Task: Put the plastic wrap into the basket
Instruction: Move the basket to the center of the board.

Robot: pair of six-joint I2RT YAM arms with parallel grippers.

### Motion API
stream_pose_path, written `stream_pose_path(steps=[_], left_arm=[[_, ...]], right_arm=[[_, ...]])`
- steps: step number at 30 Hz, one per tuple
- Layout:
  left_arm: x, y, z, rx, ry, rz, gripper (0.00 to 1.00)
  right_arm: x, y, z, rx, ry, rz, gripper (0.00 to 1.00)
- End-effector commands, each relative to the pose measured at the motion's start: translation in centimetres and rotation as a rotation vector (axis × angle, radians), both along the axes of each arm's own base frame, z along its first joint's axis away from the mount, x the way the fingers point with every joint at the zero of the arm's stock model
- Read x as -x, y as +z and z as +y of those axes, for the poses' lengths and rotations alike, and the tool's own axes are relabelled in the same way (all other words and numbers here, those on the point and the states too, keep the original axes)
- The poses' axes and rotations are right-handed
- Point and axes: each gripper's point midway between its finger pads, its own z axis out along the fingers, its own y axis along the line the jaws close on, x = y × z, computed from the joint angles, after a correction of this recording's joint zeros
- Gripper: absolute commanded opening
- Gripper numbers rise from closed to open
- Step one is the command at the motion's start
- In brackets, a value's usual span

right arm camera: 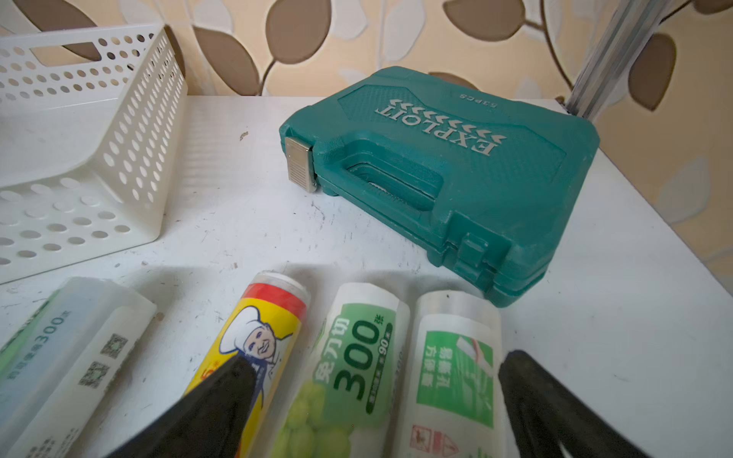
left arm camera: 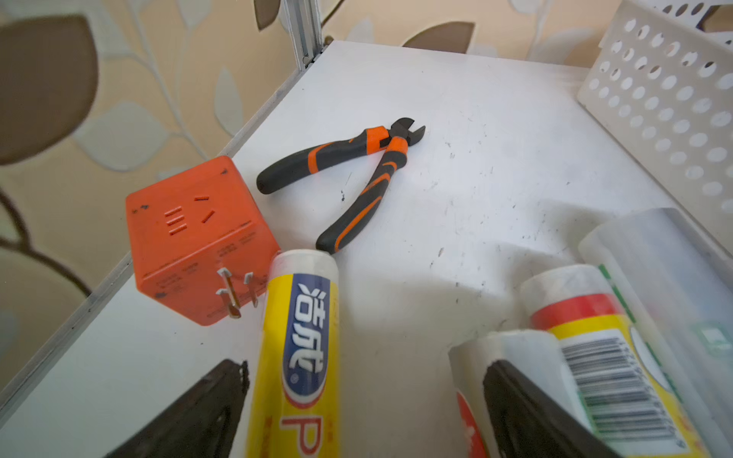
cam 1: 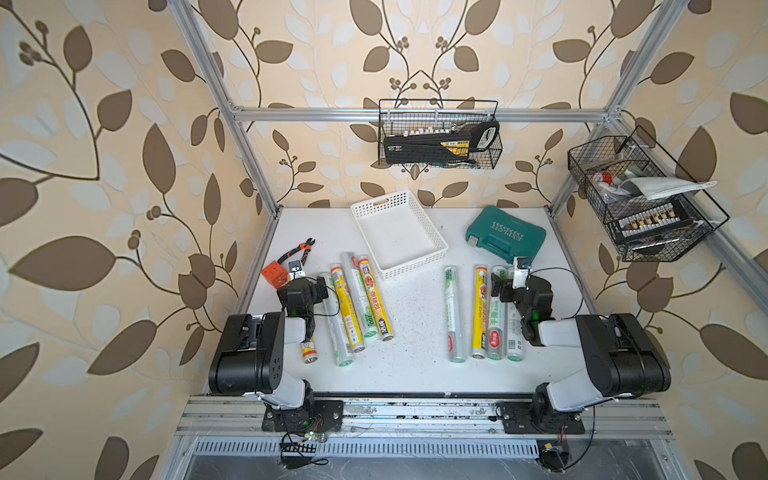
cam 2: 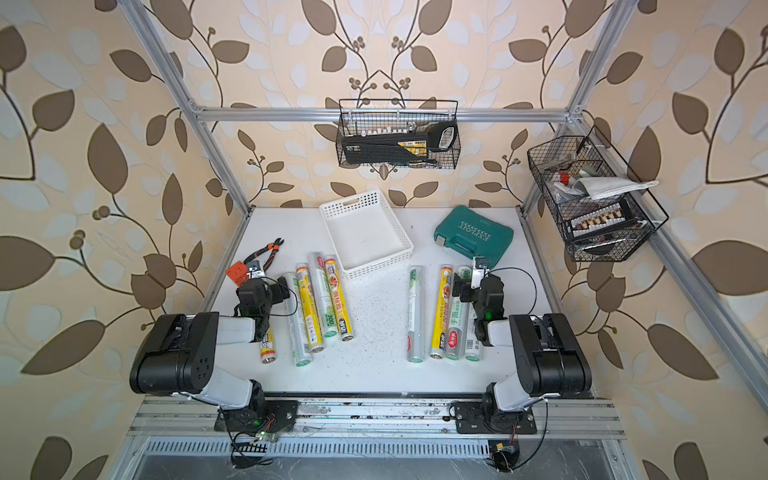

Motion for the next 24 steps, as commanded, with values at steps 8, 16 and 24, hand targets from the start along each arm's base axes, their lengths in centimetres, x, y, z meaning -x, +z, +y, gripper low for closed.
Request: stream_pose_path(steps=[8, 16, 24], left_arm=[[-0.7, 1.5, -0.1, 0.003, -0.007, -0.049, 0.99], [-0.6, 1.5, -0.1, 0.003, -0.008, -0.048, 0.99], [-0.1, 5.4, 1.0, -0.033, 0.106, -0.022, 0.99]], right_arm=[[-0.5, 0.8, -0.1, 0.008, -0.007, -0.022, 0.99], [-0.5, 0.8, -0.1, 0.007, -0.006, -0.023, 0.99], [0.2, 3.6, -1.2, 0.011, -0.070, -0.042, 0.99]])
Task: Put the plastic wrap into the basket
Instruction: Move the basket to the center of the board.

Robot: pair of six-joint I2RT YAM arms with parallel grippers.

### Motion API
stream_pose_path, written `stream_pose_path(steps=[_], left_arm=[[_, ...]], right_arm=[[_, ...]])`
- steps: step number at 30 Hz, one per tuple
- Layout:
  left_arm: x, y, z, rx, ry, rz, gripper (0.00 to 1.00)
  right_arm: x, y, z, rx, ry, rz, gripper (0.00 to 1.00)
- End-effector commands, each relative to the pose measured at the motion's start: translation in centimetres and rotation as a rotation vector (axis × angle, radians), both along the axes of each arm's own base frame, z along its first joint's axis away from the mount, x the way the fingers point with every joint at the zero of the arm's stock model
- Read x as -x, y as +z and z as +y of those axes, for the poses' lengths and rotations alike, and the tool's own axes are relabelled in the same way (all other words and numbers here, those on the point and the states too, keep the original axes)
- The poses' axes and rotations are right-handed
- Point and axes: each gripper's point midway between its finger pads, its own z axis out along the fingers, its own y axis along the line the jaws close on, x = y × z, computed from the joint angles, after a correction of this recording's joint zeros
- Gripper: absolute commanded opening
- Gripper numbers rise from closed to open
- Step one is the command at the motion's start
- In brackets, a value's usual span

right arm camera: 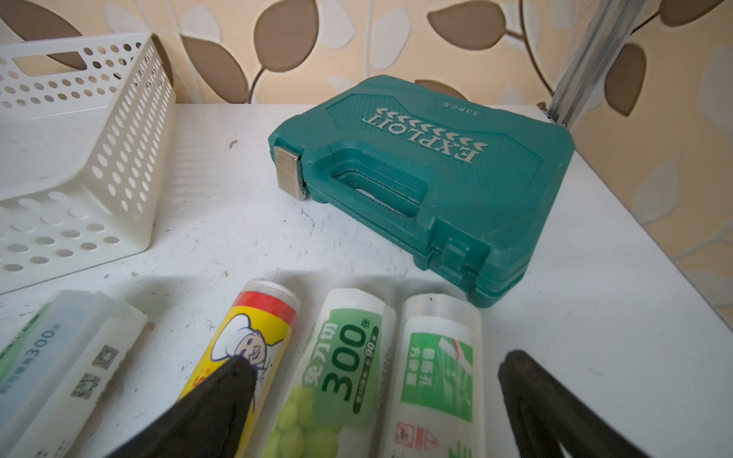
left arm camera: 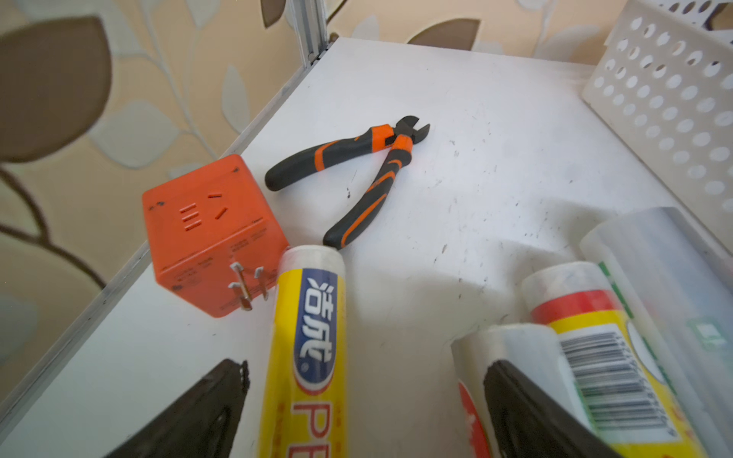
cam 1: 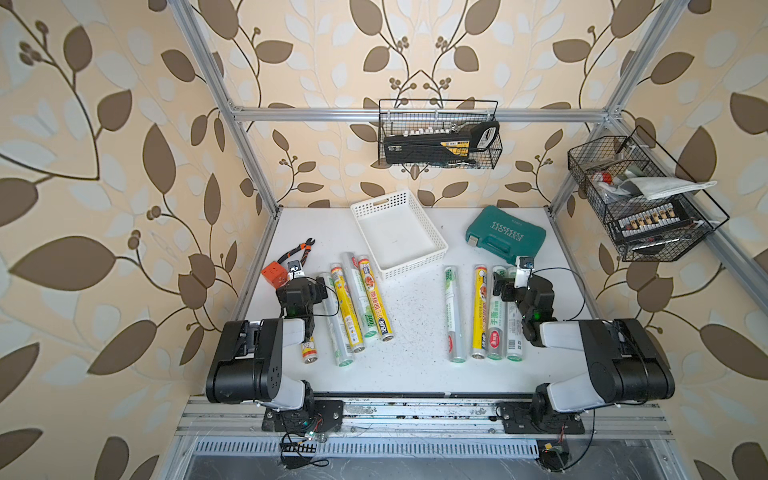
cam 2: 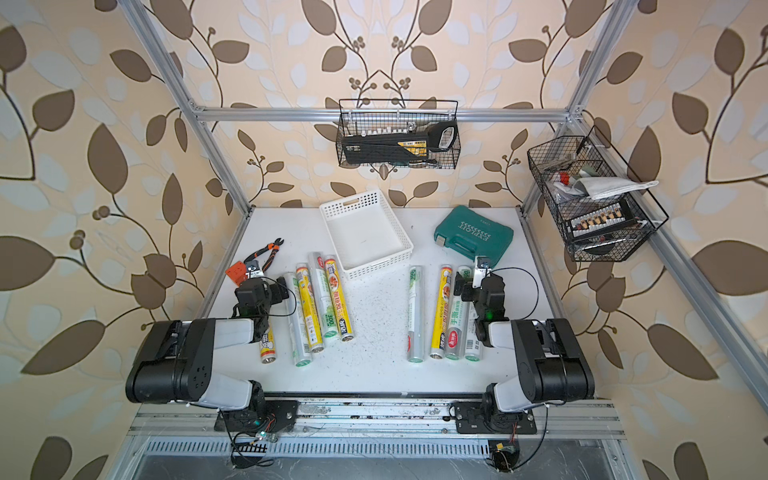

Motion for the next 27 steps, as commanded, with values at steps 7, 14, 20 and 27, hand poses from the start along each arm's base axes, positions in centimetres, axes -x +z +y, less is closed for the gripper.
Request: stream_pose_path(steps=[7, 14, 20, 27], left_arm=[[-0.7, 11.1, -2.7, 0.234, 0.157, -0.103, 0.99], [-3.7, 12.6, -10.9, 0.545, -0.083, 0.106, 0.99], [-5.9, 11.0, -14.6, 0.615, -0.144, 0.283, 0.99], [-8.7, 7.8, -17.3, 0.675, -0.160, 0.420, 0.87]], right_arm=[[1.0, 5.4, -1.8, -0.273, -0.254, 0.168, 0.99], [1.9, 6.8, 7.2, -0.518, 0.023, 0.445, 0.99], [4.6, 6.5, 15.7, -0.487, 0.208, 0.566, 0.99], [7.3, 5.9, 23.4, -0.434, 0.369, 0.598, 0.99]])
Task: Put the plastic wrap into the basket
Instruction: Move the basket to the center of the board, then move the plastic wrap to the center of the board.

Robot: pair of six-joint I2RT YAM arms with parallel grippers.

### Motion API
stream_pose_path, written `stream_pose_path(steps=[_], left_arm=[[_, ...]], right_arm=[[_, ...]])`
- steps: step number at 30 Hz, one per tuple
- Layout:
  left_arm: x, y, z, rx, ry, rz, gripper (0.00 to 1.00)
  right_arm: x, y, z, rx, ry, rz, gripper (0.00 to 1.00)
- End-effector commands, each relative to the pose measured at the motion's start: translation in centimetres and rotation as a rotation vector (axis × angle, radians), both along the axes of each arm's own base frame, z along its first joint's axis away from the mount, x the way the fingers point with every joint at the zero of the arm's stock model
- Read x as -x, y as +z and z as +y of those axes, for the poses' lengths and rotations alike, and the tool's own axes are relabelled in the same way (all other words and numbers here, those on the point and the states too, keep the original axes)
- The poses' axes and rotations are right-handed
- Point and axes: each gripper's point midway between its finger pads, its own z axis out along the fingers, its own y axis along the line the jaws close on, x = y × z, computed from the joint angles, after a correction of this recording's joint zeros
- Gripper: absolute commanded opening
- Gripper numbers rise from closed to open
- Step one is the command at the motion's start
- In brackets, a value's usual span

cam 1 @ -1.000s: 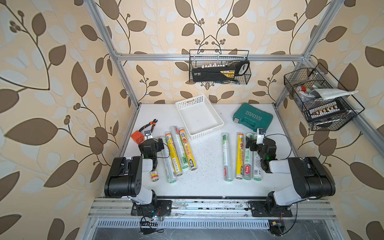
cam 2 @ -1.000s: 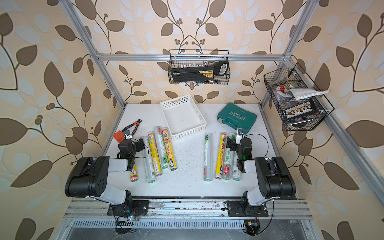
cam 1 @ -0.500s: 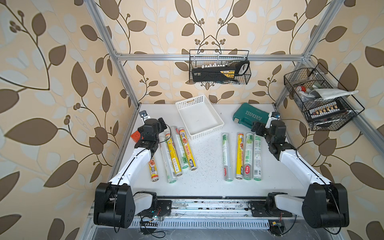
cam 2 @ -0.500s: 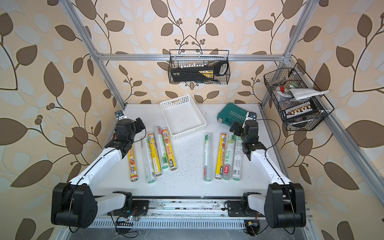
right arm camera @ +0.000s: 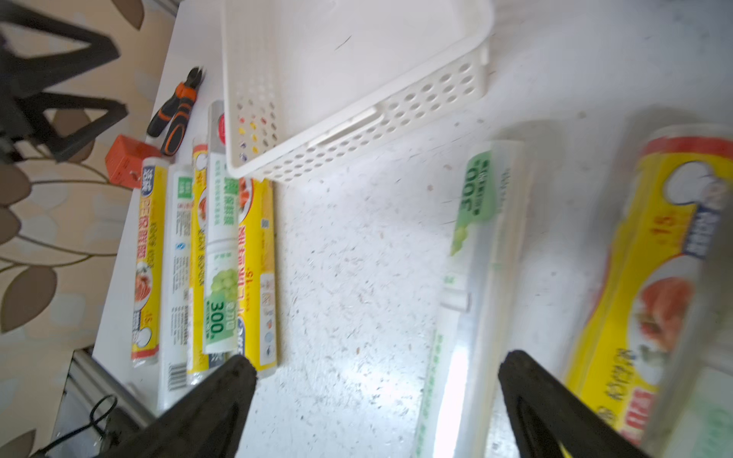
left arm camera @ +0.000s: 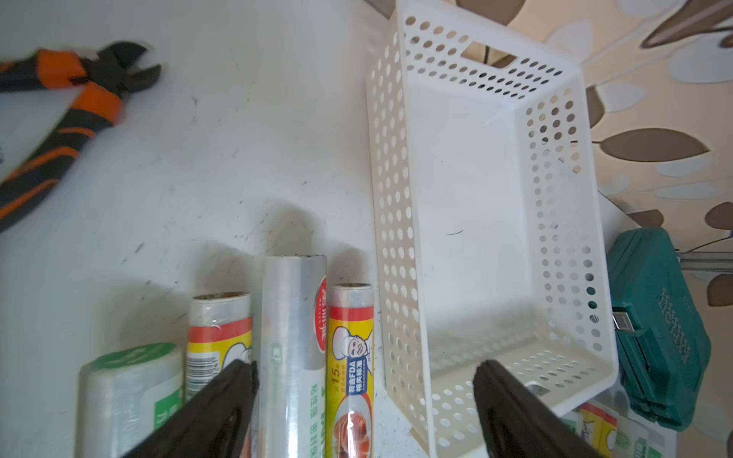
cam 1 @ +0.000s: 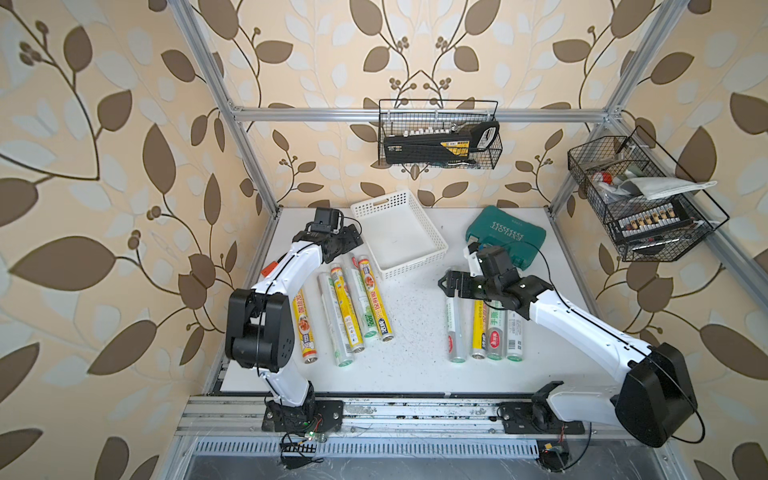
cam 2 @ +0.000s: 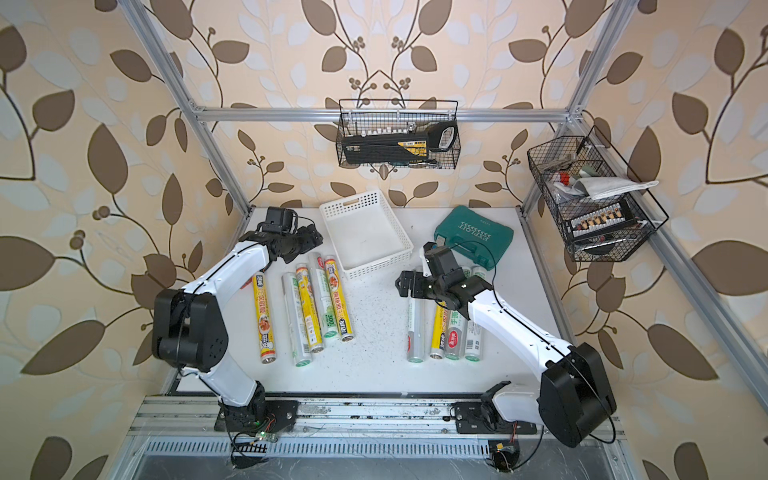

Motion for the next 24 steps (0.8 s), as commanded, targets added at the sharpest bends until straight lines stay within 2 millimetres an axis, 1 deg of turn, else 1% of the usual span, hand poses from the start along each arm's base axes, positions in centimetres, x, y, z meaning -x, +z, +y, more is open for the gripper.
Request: stream_pose_path(steps=[1, 3, 7, 10, 12, 14, 17, 24], left_arm=[[-0.4, -0.1, -1.9, 0.061, -0.033, 0.056, 0.85], [-1.2, -0.9, -2.7, 0.058, -0.044, 0.077, 0.83], [-2.7, -2.0, -4.0, 0.049, -0.062, 0.108, 0.74], [-3.4, -2.5, -4.6, 0.052, -0.067, 0.114, 0.70], [-3.8, -2.8, -4.7, 0.052, -0.067, 0.116, 0.69], [-4.2, -3.2, -4.9, 0.053, -0.068, 0.120, 0.66], [-4.6, -3.8, -5.1, 0.055, -0.074, 0.129, 0.62], [-5.2, -5.3, -5.4, 0.055, -0.078, 0.152, 0.52]], right_arm=[[0.4, 0.1, 2.3, -0.005, 0.017, 0.002, 0.98], [0.7, -0.9, 3.2, 0.004, 0.028, 0.023, 0.97], [1.3, -2.8, 5.6, -0.003, 0.080, 0.063, 0.91], [1.5, -4.1, 6.7, -0.002, 0.099, 0.086, 0.87], [1.5, -5.2, 7.1, 0.000, 0.108, 0.108, 0.85], [1.4, -6.1, 7.2, 0.012, 0.104, 0.126, 0.82], [1.4, -7.1, 7.1, 0.030, 0.101, 0.145, 0.81], [1.3, -8.4, 5.7, 0.110, 0.068, 0.148, 0.81]])
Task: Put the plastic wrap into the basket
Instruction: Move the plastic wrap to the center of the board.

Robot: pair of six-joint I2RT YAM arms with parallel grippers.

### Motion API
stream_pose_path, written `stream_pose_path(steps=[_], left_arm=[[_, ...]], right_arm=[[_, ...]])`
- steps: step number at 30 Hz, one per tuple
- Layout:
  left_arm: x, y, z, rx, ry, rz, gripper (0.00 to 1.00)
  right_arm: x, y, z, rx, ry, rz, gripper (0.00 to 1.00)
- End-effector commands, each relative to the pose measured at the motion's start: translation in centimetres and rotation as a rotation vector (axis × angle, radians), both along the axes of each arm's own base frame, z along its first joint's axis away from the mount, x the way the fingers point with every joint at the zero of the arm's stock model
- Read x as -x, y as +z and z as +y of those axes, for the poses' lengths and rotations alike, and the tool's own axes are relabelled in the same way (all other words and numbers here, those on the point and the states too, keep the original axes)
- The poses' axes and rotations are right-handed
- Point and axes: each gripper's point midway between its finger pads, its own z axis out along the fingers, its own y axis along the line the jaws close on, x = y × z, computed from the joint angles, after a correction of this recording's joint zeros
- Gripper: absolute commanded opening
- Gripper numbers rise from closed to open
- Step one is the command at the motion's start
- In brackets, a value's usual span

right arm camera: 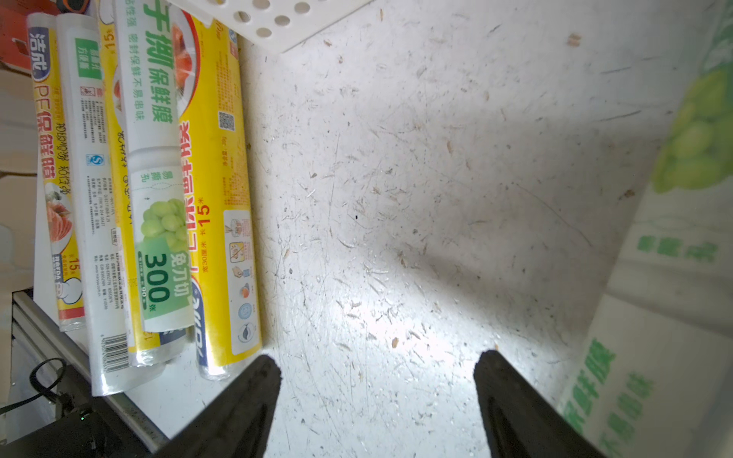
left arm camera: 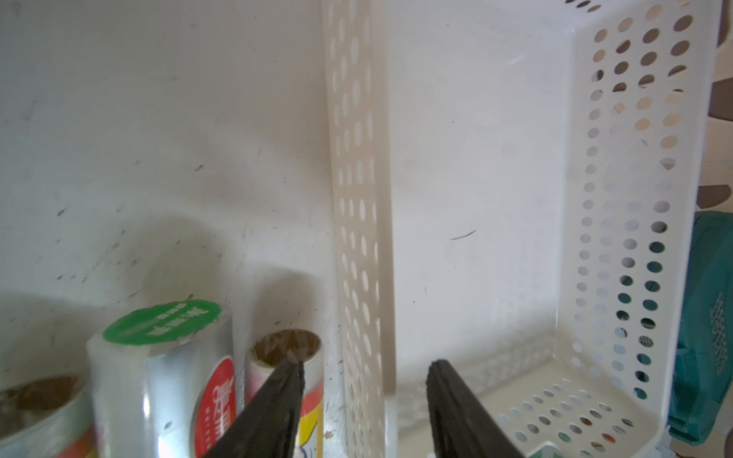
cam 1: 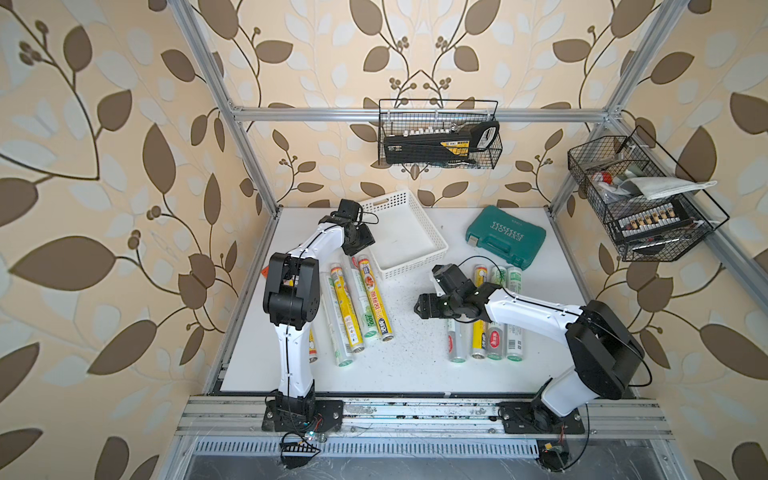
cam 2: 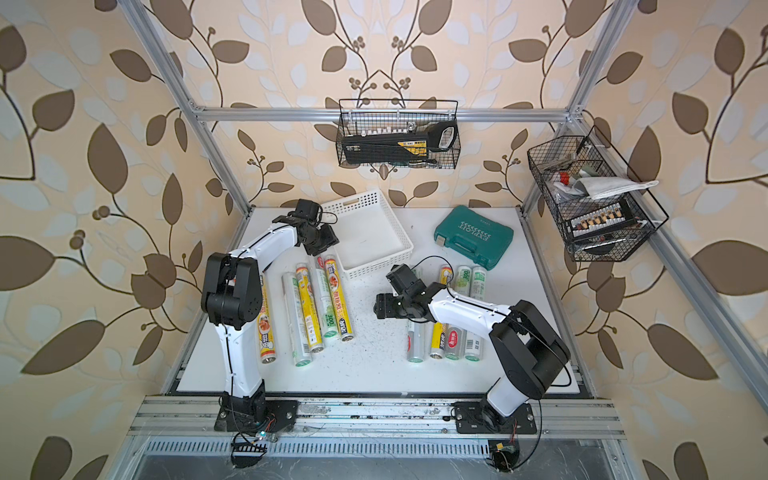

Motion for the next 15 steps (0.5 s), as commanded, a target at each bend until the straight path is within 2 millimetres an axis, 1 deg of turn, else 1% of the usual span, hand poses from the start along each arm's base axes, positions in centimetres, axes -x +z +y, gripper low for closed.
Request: stream_pose_path(steps=[1, 5, 10, 15], left_arm=[[-0.5, 0.6, -0.6, 0.012, -0.017, -0.008, 0.50], [-0.6, 0.2, -0.7, 0.011, -0.019, -0.001, 0.45], [-0.5, 0.1, -1.0, 0.009, -0.027, 0.000, 0.30], [-0.2, 0.2, -1.3, 0.003, -0.039, 0.000, 0.24]], right_arm=[[-0.5, -0.2, -0.6, 0.044, -0.019, -0.014, 0.81], [-0.5, -0.9, -1.8, 0.047, -0.045, 0.001, 0.81], [-0.7, -1.2, -3.5, 0.042, -0.075, 0.011, 0.81], [-0.9, -1.2, -5.3, 0.037, -0.105, 0.014, 0.80]])
